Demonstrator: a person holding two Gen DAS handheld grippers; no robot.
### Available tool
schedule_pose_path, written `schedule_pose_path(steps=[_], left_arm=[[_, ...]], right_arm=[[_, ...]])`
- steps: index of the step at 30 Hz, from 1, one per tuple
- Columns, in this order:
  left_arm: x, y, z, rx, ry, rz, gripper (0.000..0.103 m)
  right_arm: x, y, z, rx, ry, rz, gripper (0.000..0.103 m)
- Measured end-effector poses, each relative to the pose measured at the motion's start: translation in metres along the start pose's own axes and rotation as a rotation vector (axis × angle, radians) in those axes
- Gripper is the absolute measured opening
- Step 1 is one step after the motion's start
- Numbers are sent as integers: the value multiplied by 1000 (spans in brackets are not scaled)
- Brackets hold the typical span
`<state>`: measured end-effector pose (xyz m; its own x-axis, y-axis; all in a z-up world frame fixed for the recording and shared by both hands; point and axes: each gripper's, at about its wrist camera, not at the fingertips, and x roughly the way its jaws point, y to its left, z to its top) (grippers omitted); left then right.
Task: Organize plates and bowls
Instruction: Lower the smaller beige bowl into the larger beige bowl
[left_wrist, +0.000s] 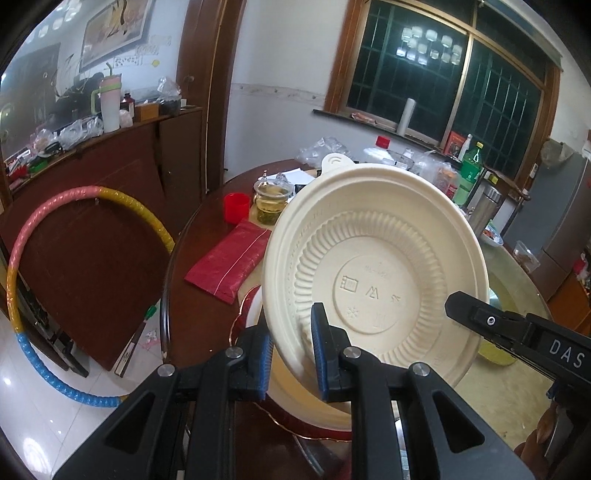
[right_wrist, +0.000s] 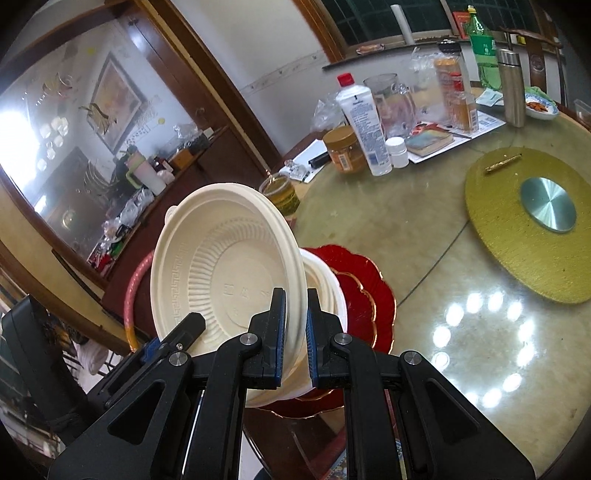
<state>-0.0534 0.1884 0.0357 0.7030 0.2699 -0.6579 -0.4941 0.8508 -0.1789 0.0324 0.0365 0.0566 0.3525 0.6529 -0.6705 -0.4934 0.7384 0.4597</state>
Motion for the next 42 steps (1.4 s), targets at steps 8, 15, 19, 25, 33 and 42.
schedule_pose_path(steps=[8, 15, 19, 25, 33, 42], left_arm=[[1, 9, -1, -4, 15, -4, 18], [8, 10, -5, 5, 47, -4, 18], [11, 13, -6, 8, 58, -2, 18], [13, 14, -6, 18, 69, 5, 18], [16, 13, -8, 33, 85, 13, 19], [19, 12, -7, 57, 100, 15, 20]], right_arm=[[10, 8, 1, -26, 30, -25, 10], [16, 9, 0, -40, 62, -46, 10], [20, 8, -1, -47, 77, -54, 10], [21, 8, -3, -56, 86, -63, 10], [25, 6, -5, -62, 108, -69, 10], [26, 5, -5, -65, 122, -72, 11]])
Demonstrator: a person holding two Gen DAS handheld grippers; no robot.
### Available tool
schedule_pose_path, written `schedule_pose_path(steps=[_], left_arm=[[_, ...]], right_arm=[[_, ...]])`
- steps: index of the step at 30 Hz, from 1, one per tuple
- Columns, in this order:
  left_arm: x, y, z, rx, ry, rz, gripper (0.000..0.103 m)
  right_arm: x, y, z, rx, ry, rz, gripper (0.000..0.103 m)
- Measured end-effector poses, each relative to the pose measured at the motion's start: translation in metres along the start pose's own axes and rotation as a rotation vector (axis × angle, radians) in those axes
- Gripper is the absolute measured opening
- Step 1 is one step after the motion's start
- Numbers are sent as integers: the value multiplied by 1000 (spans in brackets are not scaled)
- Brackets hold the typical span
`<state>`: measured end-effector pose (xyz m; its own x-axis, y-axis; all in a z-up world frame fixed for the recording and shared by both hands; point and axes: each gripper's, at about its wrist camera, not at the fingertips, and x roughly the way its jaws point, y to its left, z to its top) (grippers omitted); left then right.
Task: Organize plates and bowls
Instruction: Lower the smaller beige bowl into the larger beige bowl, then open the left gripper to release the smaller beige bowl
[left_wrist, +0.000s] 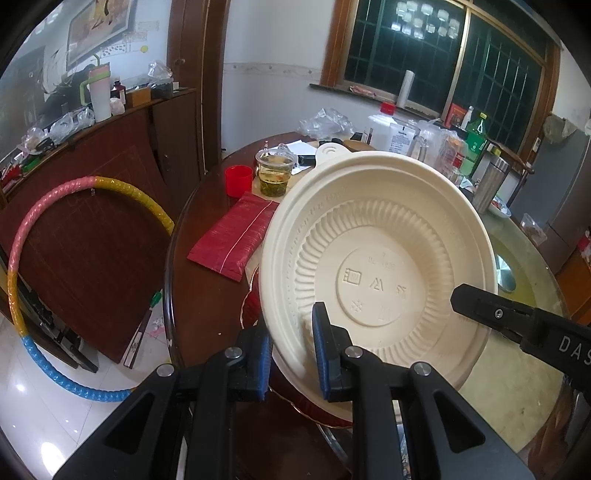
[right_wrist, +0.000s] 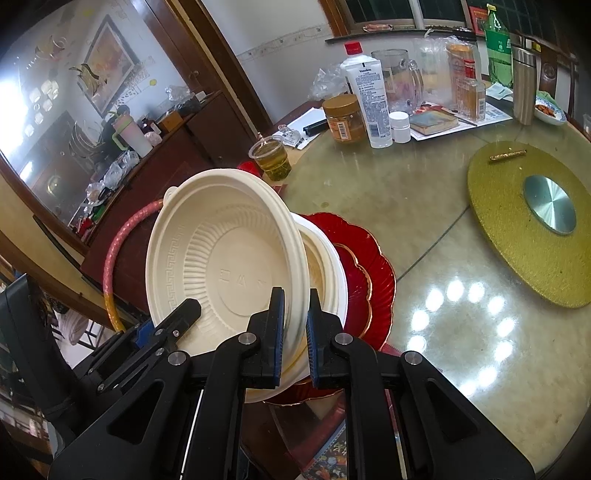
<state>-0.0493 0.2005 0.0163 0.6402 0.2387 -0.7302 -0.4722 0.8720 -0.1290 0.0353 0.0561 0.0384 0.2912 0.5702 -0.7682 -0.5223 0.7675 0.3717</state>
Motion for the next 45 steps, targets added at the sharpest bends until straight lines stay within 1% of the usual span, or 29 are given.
schedule_pose_path(steps=[5, 13, 23, 25, 27, 31, 32, 33, 34, 36, 38, 40, 41, 42, 43, 44, 45], left_arm=[[4, -1, 1, 15, 17, 2, 21], [4, -4, 4, 33, 10, 8, 21], [1, -5, 7, 41, 0, 9, 21], [2, -6, 8, 41, 10, 7, 23], [3, -6, 7, 44, 19, 3, 28], [3, -4, 7, 40, 22, -2, 29], [2, -4, 7, 38, 20, -3, 34], [2, -4, 7, 36, 16, -2, 44], [1, -3, 8, 32, 11, -2, 48], [-2, -2, 8, 20, 1, -5, 61], [-4, -1, 9, 13, -10, -4, 66], [-5, -2, 9, 16, -14, -3, 67], [-5, -2, 10, 17, -14, -2, 67], [-5, -3, 10, 17, -15, -1, 71], [-5, -3, 10, 16, -16, 0, 73], [-5, -2, 10, 14, -20, 3, 77], [-5, -2, 11, 13, -24, 5, 80]], right_arm=[[4, 0, 3, 5, 17, -7, 11], [7, -6, 6, 39, 43, 7, 11], [2, -6, 11, 45, 29, 23, 11], [2, -7, 11, 48, 36, 29, 12], [2, -7, 11, 56, 40, 45, 13], [0, -5, 12, 51, 38, 52, 13], [-1, -4, 12, 53, 37, 55, 13], [-1, -5, 12, 55, 36, 55, 13], [-2, -5, 12, 56, 33, 53, 13], [-2, -6, 13, 62, 30, 51, 14], [-4, -7, 13, 68, 27, 54, 23], [-6, -8, 13, 72, 19, 59, 31], [-8, -7, 13, 73, 13, 64, 38], [-9, -8, 13, 74, 8, 67, 47], [-10, -8, 13, 76, 3, 70, 52], [-11, -8, 13, 82, -6, 76, 62], [-12, -8, 13, 85, -12, 79, 69]])
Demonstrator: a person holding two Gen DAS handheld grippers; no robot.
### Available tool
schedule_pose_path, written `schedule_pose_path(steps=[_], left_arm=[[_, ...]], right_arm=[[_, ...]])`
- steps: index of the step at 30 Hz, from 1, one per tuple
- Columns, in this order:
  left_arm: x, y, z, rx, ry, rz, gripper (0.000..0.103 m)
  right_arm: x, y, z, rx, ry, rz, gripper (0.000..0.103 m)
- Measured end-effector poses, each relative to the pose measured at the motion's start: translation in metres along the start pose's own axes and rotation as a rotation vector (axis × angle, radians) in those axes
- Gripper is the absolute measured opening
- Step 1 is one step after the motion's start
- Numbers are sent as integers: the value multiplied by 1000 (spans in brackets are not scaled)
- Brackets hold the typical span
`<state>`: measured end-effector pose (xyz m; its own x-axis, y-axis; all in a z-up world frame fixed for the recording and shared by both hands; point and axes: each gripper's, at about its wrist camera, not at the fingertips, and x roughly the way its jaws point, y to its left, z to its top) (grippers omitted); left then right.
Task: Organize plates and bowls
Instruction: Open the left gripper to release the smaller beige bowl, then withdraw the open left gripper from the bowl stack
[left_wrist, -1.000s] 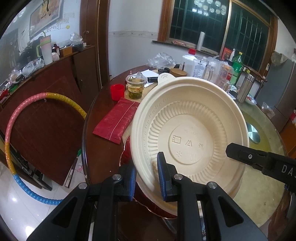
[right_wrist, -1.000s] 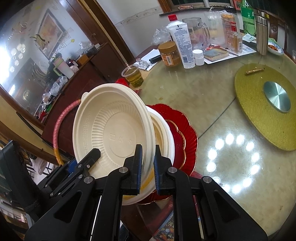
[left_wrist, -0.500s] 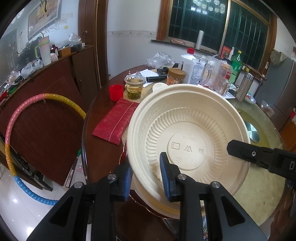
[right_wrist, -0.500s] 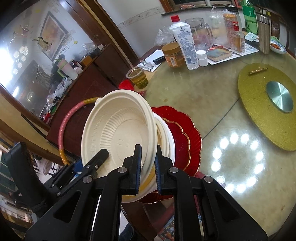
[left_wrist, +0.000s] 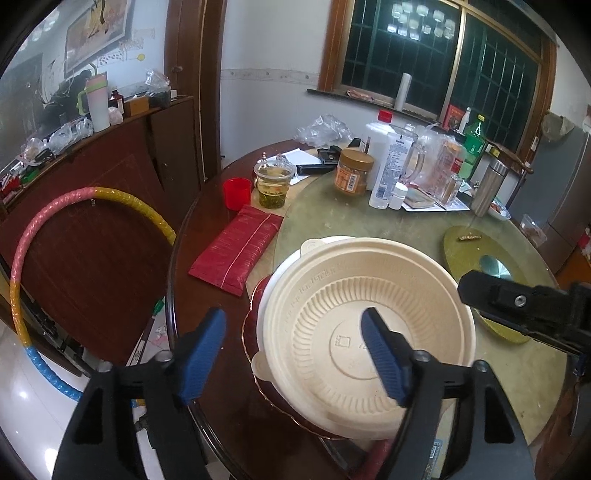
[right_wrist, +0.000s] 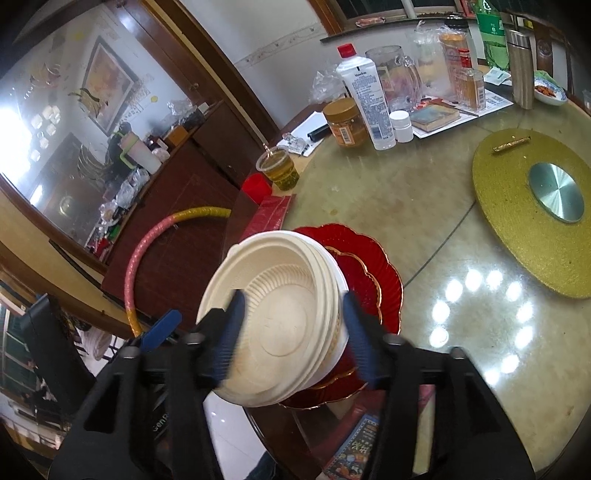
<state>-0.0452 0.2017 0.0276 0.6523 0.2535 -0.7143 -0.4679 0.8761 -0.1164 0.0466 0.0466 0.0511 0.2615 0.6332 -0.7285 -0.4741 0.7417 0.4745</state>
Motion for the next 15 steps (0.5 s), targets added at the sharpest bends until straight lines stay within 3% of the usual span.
schedule_pose_path(steps=[4, 6, 8, 15], left_arm=[[-1, 0, 0, 0, 2, 5, 81], [-1, 0, 1, 2, 0, 6, 83], [-2, -1, 1, 5, -3, 10, 84], [-4, -3, 1, 25, -15, 35, 87]], right_arm=[[-2, 0, 0, -3, -7, -3, 74], [-3, 0, 1, -9, -13, -12, 96], [-6, -1, 1, -18, -29, -25, 102], [-16, 4, 2, -103, -88, -75, 102]])
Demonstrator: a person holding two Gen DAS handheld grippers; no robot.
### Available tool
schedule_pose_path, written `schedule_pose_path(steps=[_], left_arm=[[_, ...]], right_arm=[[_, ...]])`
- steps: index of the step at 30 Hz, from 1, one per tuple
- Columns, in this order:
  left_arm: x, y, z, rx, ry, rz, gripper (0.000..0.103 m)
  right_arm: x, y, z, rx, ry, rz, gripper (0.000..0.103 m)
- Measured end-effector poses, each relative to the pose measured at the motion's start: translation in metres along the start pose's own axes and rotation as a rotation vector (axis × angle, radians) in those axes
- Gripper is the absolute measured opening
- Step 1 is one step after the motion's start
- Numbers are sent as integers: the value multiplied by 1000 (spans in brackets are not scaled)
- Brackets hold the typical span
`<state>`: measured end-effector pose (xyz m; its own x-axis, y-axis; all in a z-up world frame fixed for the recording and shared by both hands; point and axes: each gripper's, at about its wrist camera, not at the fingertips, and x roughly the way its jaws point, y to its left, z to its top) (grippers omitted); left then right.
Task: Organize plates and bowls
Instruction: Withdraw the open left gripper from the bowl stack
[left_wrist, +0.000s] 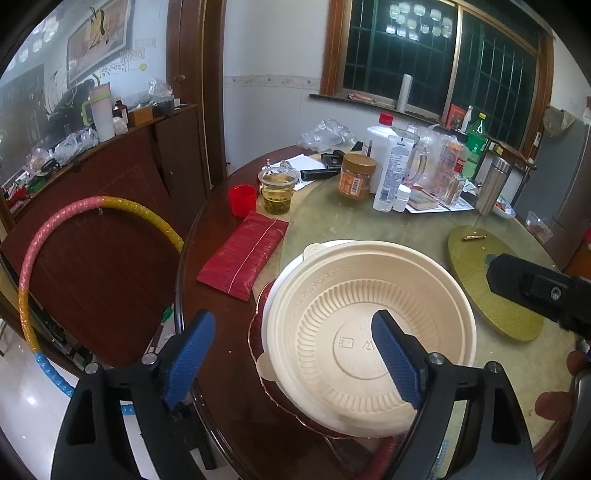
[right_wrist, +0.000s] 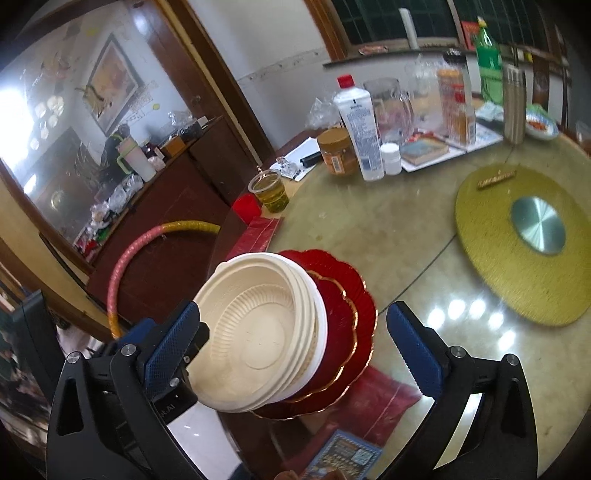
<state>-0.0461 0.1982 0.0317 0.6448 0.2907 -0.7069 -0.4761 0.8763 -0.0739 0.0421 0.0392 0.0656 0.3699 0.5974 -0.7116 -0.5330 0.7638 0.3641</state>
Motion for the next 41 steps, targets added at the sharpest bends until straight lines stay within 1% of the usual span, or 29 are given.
schedule_pose_path(steps=[6, 9, 11, 14, 18, 20, 23, 27, 29, 31, 35, 37, 41], left_arm=[[-8, 0, -3, -2, -20, 24, 87], [-12, -2, -4, -1, -26, 52, 87], [-16, -2, -3, -4, -38, 30, 87], [-18, -5, -2, -4, -29, 7, 87], [-15, -16, -4, 24, 0, 28, 87], [-16, -23, -7, 52, -2, 39, 87], [-19, -31, -9, 79, 2, 19, 87], [-23, -34, -11, 77, 0, -2, 87], [-23, -35, -11, 75, 7, 14, 87], [-22, -36, -12, 77, 11, 33, 90], [-21, -37, -11, 77, 21, 25, 91], [-22, -39, -11, 79, 13, 35, 91], [-22, -39, -11, 78, 17, 21, 91]], right_arm=[[-3, 6, -5, -87, -8, -2, 102], [-5, 4, -8, -105, -17, -4, 102], [-8, 0, -10, -102, -25, 0, 102], [-11, -6, -11, -88, -32, 0, 102], [-15, -15, -13, -71, -41, 1, 102], [-19, -16, -14, -74, -48, 6, 102], [-24, -19, -15, -80, -58, 9, 102], [-28, -20, -15, -85, -64, 5, 102], [-29, -22, -15, -85, -66, 3, 102], [-31, -22, -15, -89, -69, -1, 102], [-32, -21, -14, -104, -68, -7, 102], [-31, -19, -14, -112, -65, -10, 102], [-30, -14, -15, -126, -60, -15, 102]])
